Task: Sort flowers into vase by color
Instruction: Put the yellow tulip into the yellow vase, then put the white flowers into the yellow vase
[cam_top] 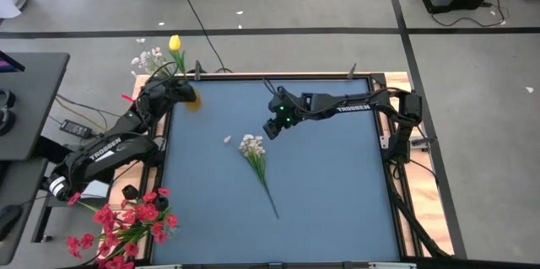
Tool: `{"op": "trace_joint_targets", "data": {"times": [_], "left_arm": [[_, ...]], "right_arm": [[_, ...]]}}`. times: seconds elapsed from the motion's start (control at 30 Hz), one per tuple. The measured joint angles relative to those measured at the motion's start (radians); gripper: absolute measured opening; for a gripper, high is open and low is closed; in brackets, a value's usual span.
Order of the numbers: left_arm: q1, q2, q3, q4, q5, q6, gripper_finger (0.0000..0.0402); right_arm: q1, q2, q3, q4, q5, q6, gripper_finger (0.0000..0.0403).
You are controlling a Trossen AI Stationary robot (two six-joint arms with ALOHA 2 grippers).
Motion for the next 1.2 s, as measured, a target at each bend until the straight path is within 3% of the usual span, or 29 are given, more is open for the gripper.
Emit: {"op": "trace_joint_targets", "data": {"times": [0.13,0.57,0.93,1.2], "left_arm": [[-0.001,0.000,0.000,0.007,0.041,-0.025,0.0217],[0.000,0.000,-0.001,-0.036,0.061,-0.047,0.0162],[0.000,-0.001,-0.001,-0.070,0.165,-0.031,0.0140],[0.000,-0.003,0.097,-0.280,0.232,0.013,0.0146]], "right_arm": [[-0.002,0.000,0.000,-0.020,-0.053,-0.022,0.0229],[-0.002,0.000,0.000,-0.081,-0.056,-0.081,0.0229],[0.016,0.000,0.000,-0.112,-0.078,-0.079,0.0229],[0.111,0.000,0.000,-0.131,-0.082,-0.048,0.0229]]}}
